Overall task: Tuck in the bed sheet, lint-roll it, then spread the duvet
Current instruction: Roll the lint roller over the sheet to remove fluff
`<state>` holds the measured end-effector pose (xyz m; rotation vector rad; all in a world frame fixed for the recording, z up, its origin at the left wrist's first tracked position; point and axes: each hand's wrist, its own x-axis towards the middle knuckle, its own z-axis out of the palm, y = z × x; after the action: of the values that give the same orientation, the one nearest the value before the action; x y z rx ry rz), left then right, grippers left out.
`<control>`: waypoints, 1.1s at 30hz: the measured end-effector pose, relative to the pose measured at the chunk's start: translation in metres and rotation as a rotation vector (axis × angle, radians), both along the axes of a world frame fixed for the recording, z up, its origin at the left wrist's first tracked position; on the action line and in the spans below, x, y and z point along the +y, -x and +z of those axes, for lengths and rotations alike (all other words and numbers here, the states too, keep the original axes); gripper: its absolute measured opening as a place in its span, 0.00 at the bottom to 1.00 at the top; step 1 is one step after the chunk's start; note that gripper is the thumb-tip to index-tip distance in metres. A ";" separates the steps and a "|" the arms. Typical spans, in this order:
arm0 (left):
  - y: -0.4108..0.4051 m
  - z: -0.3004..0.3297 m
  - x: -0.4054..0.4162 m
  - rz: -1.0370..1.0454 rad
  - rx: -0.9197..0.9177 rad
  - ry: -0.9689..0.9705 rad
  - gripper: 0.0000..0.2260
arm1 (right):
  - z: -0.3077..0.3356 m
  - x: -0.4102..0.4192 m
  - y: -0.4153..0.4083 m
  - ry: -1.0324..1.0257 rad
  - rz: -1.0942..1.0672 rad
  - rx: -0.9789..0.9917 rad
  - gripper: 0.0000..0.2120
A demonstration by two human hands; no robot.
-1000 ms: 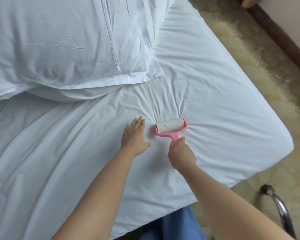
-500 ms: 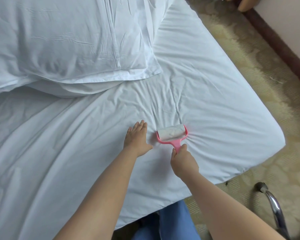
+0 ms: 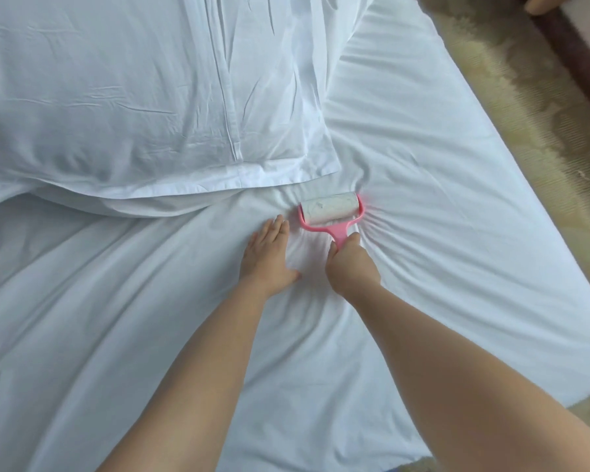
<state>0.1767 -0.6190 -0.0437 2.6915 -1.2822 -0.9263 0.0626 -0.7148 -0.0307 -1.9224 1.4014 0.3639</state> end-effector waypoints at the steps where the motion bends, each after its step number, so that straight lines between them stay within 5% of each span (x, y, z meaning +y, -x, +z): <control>1: -0.004 -0.002 -0.004 0.003 -0.005 0.002 0.46 | -0.001 -0.008 -0.009 0.005 0.008 -0.012 0.14; 17: 0.042 0.013 0.020 -0.027 0.046 0.021 0.43 | 0.008 0.076 0.110 -0.022 0.009 0.022 0.10; 27: 0.018 -0.002 -0.005 -0.020 -0.022 0.067 0.43 | -0.007 -0.002 0.003 0.096 0.046 -0.104 0.13; 33: 0.012 0.004 0.016 -0.025 -0.031 0.010 0.40 | -0.004 0.033 0.056 0.028 0.013 -0.070 0.10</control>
<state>0.1646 -0.6032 -0.0396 2.6990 -1.3254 -0.8807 0.0068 -0.6820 -0.0346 -1.9492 1.3562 0.2820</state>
